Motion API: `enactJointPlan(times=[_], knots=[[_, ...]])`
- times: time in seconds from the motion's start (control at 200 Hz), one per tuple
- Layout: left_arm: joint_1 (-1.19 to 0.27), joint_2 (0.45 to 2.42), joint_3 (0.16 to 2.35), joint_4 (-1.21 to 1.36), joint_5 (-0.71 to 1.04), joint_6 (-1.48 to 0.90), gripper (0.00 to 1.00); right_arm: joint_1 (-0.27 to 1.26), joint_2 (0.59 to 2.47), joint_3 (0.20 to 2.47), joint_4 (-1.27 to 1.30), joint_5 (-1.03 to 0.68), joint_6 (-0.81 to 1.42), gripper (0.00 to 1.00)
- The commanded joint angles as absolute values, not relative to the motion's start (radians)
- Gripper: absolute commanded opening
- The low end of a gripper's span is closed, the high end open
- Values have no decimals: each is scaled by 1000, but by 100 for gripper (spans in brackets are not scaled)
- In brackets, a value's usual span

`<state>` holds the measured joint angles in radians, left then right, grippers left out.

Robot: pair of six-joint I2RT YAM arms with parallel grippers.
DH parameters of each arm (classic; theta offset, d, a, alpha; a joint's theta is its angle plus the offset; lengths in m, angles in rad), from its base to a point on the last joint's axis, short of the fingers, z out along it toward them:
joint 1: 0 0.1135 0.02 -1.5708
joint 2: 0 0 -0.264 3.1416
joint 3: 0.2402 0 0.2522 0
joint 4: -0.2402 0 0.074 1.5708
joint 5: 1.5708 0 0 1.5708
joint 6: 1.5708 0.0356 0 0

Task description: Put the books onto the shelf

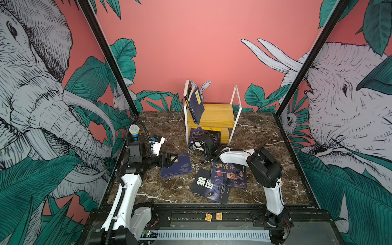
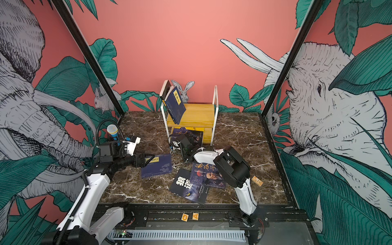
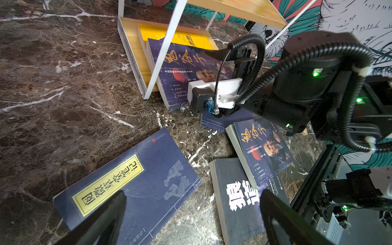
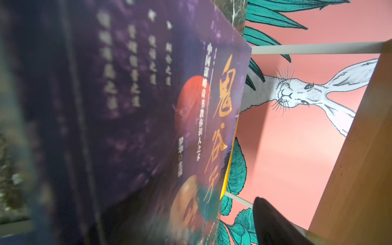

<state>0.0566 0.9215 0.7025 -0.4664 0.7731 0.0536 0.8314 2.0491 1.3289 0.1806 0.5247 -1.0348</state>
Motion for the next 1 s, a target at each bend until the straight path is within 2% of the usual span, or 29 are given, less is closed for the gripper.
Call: enactJointPlan(times=[0.0,0.12,0.35,0.455,0.665,0.895,0.99], knots=[[56,917,727,-474,788,77,99,818,2018,1380,122,505,-978,84],[56,916,718,-471,791,77,99,803,2039,1423,74,518,-926,71],[55,919,715,-465,792,77,99,797,2039,1422,69,528,-917,25],[59,927,722,-471,796,77,99,796,2036,1421,71,534,-915,11],[60,929,719,-470,794,77,99,792,2057,1414,133,531,-948,2],[60,935,719,-468,793,76,99,790,2072,1408,167,513,-987,2],[60,942,729,-469,789,75,99,789,2075,1420,147,493,-967,4]])
